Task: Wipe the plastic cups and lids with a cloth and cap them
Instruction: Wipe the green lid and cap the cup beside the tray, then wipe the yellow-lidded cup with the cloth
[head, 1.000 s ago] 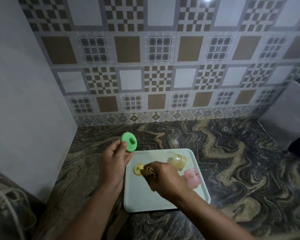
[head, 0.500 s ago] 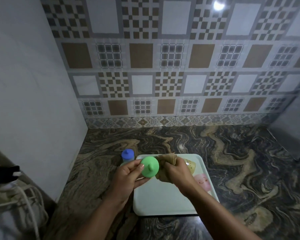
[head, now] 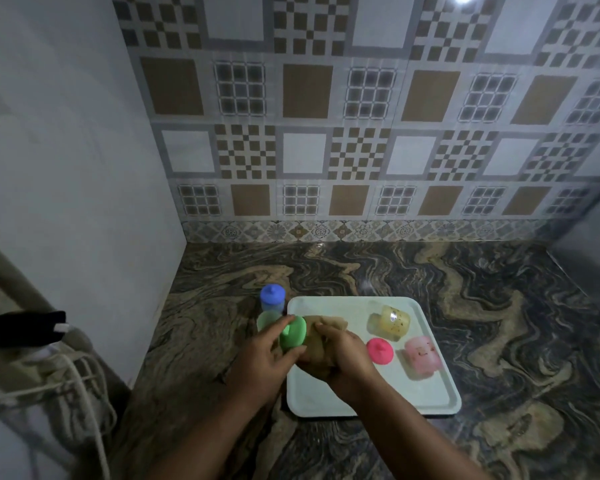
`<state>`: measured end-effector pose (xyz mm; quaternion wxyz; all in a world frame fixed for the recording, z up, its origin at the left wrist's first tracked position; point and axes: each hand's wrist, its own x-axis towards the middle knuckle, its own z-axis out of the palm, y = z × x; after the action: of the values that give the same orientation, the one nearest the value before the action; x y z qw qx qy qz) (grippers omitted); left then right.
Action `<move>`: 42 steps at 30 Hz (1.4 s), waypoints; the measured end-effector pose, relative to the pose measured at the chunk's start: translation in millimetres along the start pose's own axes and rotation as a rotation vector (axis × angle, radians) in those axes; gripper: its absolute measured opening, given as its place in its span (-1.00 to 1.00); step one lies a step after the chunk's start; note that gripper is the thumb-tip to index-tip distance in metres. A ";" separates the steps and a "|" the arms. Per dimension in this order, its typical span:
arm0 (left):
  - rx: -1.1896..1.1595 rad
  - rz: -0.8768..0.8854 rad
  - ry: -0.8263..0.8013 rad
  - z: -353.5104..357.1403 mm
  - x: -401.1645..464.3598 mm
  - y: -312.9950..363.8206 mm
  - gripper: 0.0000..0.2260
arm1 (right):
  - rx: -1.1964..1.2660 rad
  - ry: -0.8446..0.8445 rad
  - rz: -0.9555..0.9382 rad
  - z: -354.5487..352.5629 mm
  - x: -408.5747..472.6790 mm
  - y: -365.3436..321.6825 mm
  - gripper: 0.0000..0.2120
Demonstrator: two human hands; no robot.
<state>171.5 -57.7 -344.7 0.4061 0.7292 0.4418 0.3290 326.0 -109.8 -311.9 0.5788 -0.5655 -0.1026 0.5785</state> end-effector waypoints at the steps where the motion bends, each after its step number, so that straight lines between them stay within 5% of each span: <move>1: -0.015 -0.013 0.020 -3.2 2.2 -3.2 -0.48 | 0.050 0.073 -0.034 0.4 4.0 0.6 -0.77; 5: 0.105 -0.071 0.179 -19.1 28.4 -25.0 -0.41 | 0.092 0.280 -0.280 -2.8 9.4 -27.2 -0.85; 9: 0.260 -0.144 0.093 -17.0 63.0 -55.5 -0.48 | -0.003 0.313 -0.378 -18.3 17.6 -43.0 -0.79; 14: 0.426 -0.089 -0.049 -0.3 78.5 -74.3 -0.53 | -0.095 0.367 -0.374 -31.1 25.7 -31.0 -0.78; 27: 0.706 0.083 -0.057 2.8 76.2 -92.9 -0.51 | -0.159 0.331 -0.378 -31.3 32.4 -24.6 -0.71; 33: 0.688 -0.009 -0.092 8.1 76.4 -93.5 -0.52 | -0.187 0.276 -0.322 -30.8 37.2 -29.6 -0.68; 36: 0.899 0.076 0.017 10.2 68.5 -84.2 -0.44 | -0.140 0.325 -0.302 -46.8 37.2 -45.7 -0.70; 39: 0.833 0.309 0.140 29.0 72.1 -51.3 -0.42 | 0.023 0.391 -0.256 -80.5 34.3 -72.1 -0.73; 42: 0.679 0.385 -0.055 81.9 92.3 -11.6 -0.52 | 0.161 0.452 -0.219 -117.0 30.8 -94.2 -0.83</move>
<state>272.1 5.0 -381.0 0.0843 0.9001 0.3698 0.2146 478.2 -119.3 -295.2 0.6895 -0.6179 0.0150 0.3775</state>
